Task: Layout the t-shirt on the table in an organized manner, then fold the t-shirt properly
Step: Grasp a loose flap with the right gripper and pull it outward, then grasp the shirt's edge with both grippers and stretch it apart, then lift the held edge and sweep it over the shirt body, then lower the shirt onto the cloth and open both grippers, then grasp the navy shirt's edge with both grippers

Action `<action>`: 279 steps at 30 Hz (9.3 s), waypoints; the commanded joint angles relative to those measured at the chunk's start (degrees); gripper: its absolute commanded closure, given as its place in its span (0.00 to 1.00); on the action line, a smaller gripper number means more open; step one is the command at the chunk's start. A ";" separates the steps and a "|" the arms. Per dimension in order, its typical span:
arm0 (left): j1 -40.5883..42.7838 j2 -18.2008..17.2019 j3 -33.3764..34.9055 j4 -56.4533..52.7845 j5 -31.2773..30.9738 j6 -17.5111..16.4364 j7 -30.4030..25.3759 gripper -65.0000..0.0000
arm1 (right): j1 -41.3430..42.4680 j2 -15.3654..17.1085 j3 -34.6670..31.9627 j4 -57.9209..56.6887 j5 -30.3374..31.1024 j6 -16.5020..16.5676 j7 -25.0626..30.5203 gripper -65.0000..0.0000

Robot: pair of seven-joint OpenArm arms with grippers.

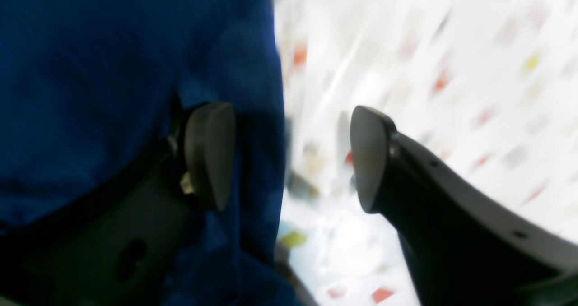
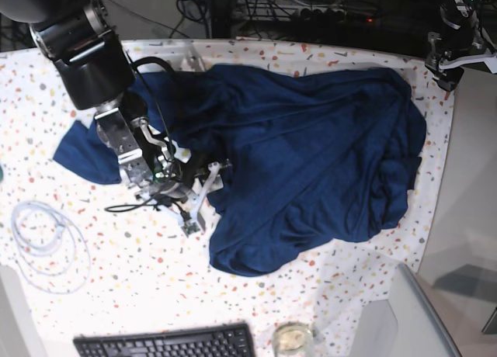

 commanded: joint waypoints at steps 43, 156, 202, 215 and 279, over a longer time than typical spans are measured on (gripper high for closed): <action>0.27 -0.82 4.02 0.66 -0.12 -0.44 -0.66 0.35 | -9.66 9.45 24.56 13.64 -0.21 3.67 0.75 1.00; 8.71 -12.16 39.54 11.92 10.69 -16.27 -1.19 1.00 | -42.36 4.79 64.83 56.19 14.20 35.01 -11.47 1.00; -49.31 -4.16 15.72 -18.06 20.71 -9.06 -1.28 1.00 | 35.70 6.37 15.07 -26.63 13.94 18.17 17.90 0.78; -56.44 -4.25 15.63 -31.51 21.50 -9.32 -1.28 0.00 | 26.65 10.95 15.51 -16.08 14.20 16.85 8.05 0.24; -35.69 -11.02 18.97 -40.48 7.17 -16.79 -7.52 0.14 | -9.31 12.79 25.18 9.86 14.03 13.07 3.74 1.00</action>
